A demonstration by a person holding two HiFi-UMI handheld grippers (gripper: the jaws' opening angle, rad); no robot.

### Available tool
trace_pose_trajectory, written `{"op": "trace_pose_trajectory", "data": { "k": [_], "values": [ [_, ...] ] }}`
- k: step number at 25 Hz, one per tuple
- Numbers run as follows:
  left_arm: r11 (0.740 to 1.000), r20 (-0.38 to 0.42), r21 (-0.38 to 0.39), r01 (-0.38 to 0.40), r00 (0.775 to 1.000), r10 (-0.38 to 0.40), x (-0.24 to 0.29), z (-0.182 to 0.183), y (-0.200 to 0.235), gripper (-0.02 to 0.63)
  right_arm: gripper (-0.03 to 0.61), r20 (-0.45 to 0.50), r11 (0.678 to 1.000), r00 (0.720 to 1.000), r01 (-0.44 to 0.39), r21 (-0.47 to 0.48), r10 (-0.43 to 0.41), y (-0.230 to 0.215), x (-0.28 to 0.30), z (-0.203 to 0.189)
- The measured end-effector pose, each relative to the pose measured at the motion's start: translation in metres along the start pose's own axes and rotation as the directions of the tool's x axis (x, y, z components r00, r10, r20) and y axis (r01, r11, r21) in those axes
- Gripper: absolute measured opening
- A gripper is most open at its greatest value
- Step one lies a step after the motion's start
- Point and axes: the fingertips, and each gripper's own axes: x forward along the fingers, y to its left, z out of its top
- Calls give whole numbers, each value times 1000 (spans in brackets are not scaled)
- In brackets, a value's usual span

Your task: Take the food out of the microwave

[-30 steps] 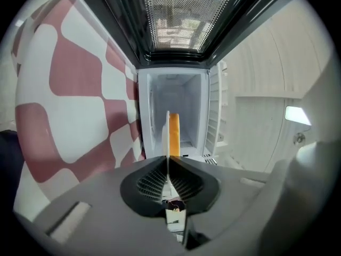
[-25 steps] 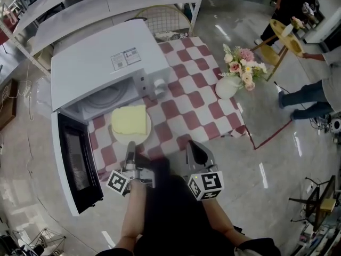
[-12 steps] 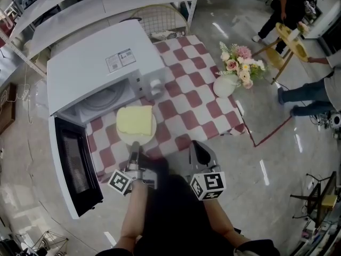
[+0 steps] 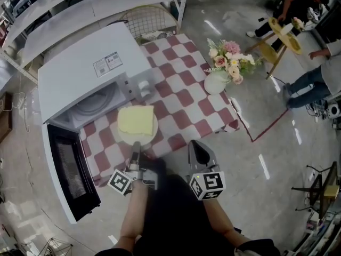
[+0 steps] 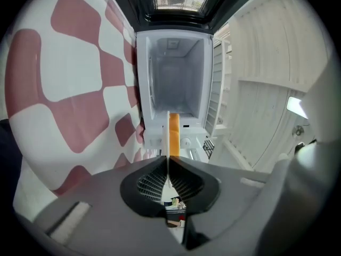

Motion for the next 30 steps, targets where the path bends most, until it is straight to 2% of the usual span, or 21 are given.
{"op": "trace_pose_trajectory", "data": {
  "k": [13, 30],
  "values": [
    [1000, -130, -2, 8, 991, -8, 25, -44, -3, 21, 0, 15, 996, 996, 87, 31, -88, -36, -17, 2],
    [1000, -286, -18, 23, 958, -27, 43, -102, -5, 21, 1, 28, 975, 977, 210, 72, -213, -71, -47, -2]
  ]
}}
